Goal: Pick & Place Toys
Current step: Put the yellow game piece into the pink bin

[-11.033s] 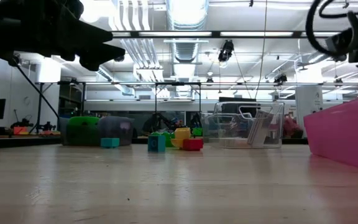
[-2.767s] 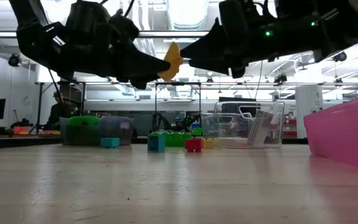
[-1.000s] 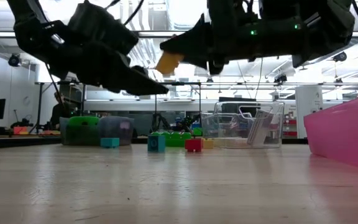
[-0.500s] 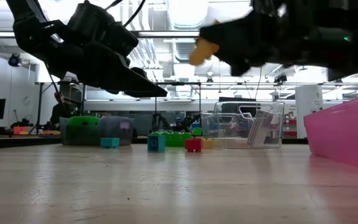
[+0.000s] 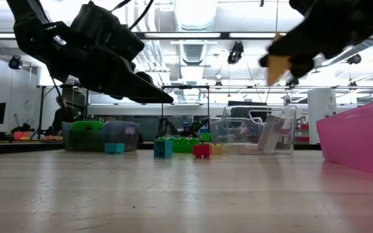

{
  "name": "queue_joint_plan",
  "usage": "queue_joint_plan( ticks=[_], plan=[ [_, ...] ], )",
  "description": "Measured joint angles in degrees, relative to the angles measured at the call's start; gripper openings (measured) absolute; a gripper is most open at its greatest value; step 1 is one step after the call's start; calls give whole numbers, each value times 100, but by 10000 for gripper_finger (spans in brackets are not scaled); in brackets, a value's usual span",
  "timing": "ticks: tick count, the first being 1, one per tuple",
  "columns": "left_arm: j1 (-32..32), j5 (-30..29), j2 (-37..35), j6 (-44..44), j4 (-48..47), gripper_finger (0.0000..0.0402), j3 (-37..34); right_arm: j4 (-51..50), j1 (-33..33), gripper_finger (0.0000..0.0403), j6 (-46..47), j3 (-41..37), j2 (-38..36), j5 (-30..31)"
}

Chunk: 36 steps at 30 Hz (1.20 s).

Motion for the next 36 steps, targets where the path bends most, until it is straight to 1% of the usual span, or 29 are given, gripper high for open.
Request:
queue_joint_plan(
  ticks=[3, 7, 9, 11, 14, 27, 32, 33, 34, 36],
  plan=[
    [0, 0, -1, 1, -32, 368, 0, -2105, 164, 132, 693, 565, -540, 42],
    [0, 0, -1, 1, -37, 368, 0, -4300, 422, 132, 1432, 1381, -777, 25],
    [-2, 0, -2, 1, -37, 368, 0, -5101, 524, 132, 1796, 1716, -729, -53],
    [-4, 0, 0, 1, -37, 368, 0, -5665, 613, 132, 2136, 1921, -618, -171],
    [-2, 0, 0, -1, -45, 368, 0, -5910, 730, 132, 2544, 2000, -368, -427],
    [-2, -60, 0, -3, -66, 368, 0, -5973, 1238, 132, 3704, 1999, 933, -1545],
    [-2, -61, 0, -5, -65, 368, 2, -5968, 1402, 132, 3943, 2033, 1287, -1577],
    [-2, -62, 0, -5, -65, 368, 2, -5968, 1421, 142, 4014, 2036, 1331, -1577],
    [-2, -79, 0, -5, -65, 368, 2, -5976, 1421, 162, 4086, 2038, 1368, -1581],
    [-2, -129, 3, -8, -65, 368, 2, -5970, 1413, 212, 4197, 2055, 1421, -1579]
  ],
)
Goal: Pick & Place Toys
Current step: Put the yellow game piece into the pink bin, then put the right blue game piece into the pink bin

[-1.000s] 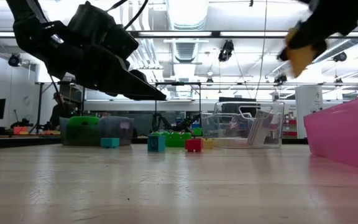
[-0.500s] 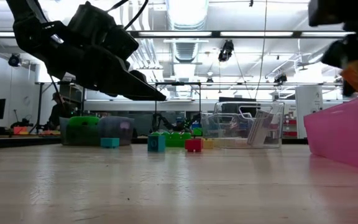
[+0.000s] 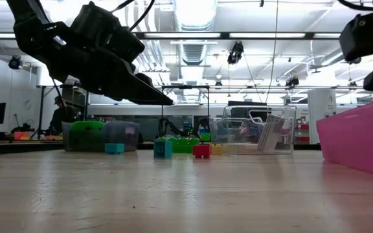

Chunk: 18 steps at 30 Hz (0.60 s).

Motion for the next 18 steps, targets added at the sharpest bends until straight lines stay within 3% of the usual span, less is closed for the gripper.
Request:
queue_joint_plan(
  ticks=[4, 7, 12, 18],
  plan=[
    [2, -45, 2, -4, 0, 368, 0, -47, -1, 297, 141, 52, -7, 3],
    [2, -63, 2, -13, 0, 369, 0, -190, 1, 327, 212, 112, -107, 24],
    [2, -82, 2, -17, 2, 369, 2, -331, 17, 334, 224, 256, -348, 409],
    [2, -131, 2, -41, 5, 369, 2, -164, 139, 312, -294, 396, -707, 2010]
  ],
)
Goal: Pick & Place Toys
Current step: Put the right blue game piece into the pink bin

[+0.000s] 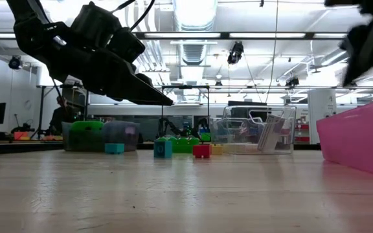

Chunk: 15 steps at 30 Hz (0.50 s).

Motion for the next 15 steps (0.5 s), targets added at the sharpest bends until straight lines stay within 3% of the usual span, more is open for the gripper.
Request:
queue_joint_plan(
  ticks=[4, 7, 11, 15],
  plan=[
    [0, 0, 0, -26, 15, 369, 0, 576, 69, 286, -751, -6, -152, 1118],
    [0, 0, 0, -64, 19, 369, 0, 1198, 70, 266, -1529, -11, -159, 1596],
    [0, 0, 0, -64, 37, 369, 5, 2266, 43, 243, -2673, -51, -83, 2037],
    [0, 0, 0, -77, 39, 369, 9, 3776, -49, 226, -3833, -344, -39, 2072]
  ],
)
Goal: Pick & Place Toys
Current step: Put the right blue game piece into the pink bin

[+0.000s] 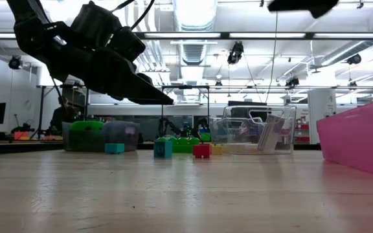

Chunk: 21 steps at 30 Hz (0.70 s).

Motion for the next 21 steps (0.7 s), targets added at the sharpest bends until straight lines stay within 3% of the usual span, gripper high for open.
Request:
queue_joint_plan(
  ticks=[6, 10, 14, 21],
  plan=[
    [0, 0, 0, -51, -8, 369, 2, 2759, -265, 216, -1473, -821, 178, -380],
    [-4, -89, 0, -169, -74, 369, 2, 4437, -516, 216, -1945, -1512, 335, -834],
    [-4, -169, 0, -278, -377, 369, 31, 5069, -736, 216, -1936, -2081, 351, -938],
    [-2, -1191, 4, -154, -2488, 369, 788, 5307, -910, 216, -1915, -2385, 336, -1103]
  ],
)
